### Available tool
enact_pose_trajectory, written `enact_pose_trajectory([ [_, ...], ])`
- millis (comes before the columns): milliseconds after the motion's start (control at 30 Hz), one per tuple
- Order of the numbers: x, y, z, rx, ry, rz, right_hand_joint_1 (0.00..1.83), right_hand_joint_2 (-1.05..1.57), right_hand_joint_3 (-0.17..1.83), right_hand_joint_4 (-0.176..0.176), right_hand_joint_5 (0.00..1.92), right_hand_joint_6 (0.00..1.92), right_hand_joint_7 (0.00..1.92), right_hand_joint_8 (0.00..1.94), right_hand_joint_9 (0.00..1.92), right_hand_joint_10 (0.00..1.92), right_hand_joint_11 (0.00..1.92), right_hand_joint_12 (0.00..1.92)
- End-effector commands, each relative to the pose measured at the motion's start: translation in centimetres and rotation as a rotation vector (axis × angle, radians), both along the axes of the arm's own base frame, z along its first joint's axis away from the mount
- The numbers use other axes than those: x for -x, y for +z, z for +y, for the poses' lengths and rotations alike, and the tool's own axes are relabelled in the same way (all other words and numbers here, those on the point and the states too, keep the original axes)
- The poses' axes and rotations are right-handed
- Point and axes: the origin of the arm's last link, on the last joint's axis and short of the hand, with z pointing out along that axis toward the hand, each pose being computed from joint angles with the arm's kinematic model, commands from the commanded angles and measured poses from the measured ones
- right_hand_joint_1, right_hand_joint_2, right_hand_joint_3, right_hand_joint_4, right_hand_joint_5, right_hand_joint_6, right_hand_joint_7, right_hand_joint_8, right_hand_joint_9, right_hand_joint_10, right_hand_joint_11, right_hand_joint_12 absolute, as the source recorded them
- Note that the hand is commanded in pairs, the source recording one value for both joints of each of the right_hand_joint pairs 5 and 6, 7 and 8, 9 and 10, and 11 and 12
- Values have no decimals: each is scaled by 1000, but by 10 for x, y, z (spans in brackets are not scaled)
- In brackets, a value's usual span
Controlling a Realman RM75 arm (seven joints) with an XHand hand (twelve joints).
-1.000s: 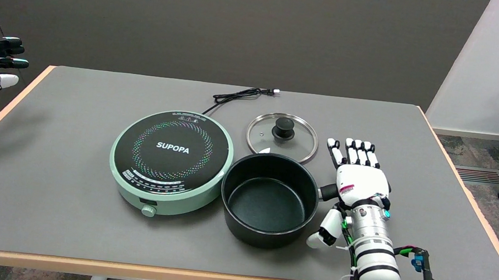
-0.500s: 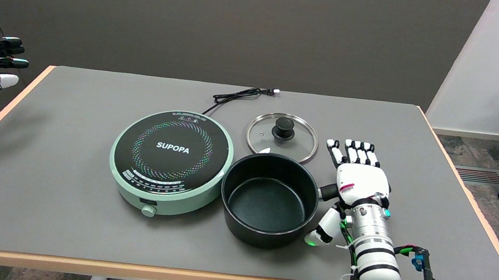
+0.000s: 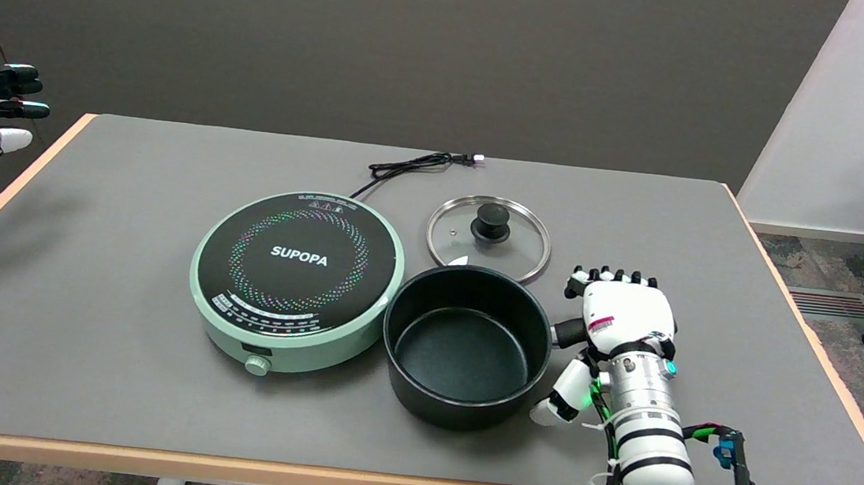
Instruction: Pick up the pot.
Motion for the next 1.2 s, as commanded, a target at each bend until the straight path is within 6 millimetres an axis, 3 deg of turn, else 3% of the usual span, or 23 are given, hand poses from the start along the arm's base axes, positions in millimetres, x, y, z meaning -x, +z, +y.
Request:
enact_pose_trajectory([
  [33, 0, 1, -1, -7, 0, 6, 1001, -730, 900, 176, 633, 633, 633, 633, 633, 633, 633, 633],
  [500, -2, 7, -1, -40, -8, 33, 995, -724, 876, 176, 982, 982, 982, 982, 982, 982, 982, 982],
  [533, -2, 8, 0, -40, -8, 35, 994, -726, 902, 78, 1017, 1017, 1017, 1017, 1017, 1017, 1017, 1017],
  [567, -3, 8, 1, -40, -6, 33, 990, -729, 941, 12, 1061, 1061, 1061, 1061, 1061, 1061, 1061, 1061],
  [733, -4, 12, 5, -43, 3, 17, 990, -689, 1048, -85, 1417, 1417, 1417, 1417, 1417, 1417, 1417, 1417],
  [833, -3, 13, 8, -45, -1, 12, 985, -629, 1030, -96, 1526, 1526, 1526, 1526, 1526, 1526, 1526, 1526],
  [1200, -1, 13, 10, -53, -11, 10, 1004, -557, 977, -93, 1552, 1552, 1552, 1552, 1552, 1552, 1552, 1552],
])
